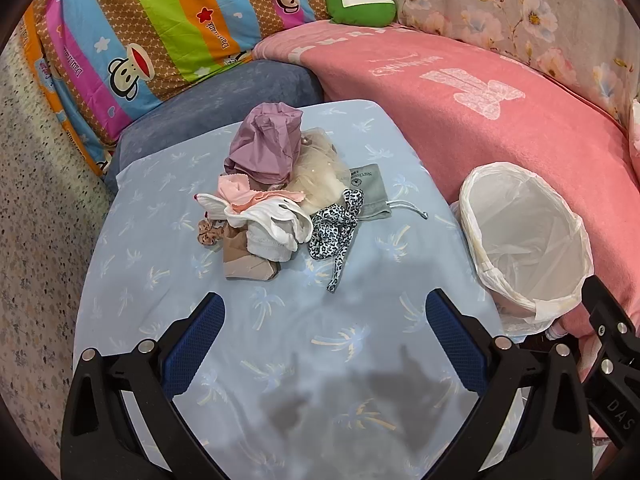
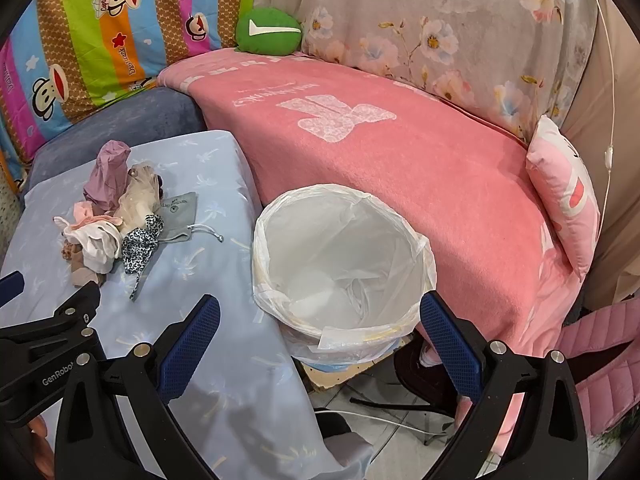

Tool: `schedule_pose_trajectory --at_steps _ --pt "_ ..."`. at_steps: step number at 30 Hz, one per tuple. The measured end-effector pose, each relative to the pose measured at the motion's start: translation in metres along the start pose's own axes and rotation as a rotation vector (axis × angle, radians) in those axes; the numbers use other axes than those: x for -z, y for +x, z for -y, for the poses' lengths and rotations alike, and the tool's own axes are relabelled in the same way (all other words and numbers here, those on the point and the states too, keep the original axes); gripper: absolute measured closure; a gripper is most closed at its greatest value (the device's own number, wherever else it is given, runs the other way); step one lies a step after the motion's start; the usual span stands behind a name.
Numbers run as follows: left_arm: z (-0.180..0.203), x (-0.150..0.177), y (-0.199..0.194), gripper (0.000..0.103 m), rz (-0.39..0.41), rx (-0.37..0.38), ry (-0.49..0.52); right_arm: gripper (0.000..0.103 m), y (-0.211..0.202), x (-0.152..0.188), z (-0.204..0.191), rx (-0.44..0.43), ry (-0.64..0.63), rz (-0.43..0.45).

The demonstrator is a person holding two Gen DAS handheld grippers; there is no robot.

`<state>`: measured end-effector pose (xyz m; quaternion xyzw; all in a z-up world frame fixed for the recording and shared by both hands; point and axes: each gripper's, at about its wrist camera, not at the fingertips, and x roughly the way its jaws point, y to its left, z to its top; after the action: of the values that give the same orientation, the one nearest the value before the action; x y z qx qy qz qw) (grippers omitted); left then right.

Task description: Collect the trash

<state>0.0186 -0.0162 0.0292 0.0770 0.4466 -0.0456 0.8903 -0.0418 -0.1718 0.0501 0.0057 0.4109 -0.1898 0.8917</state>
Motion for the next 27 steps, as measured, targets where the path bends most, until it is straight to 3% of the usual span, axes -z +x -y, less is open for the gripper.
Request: schedule_pose_trajectory --at_steps 27 --pt "0.013 -0.001 -0.002 0.007 0.018 0.016 0.030 0.007 0.001 0.000 0.012 0.011 0.029 0.004"
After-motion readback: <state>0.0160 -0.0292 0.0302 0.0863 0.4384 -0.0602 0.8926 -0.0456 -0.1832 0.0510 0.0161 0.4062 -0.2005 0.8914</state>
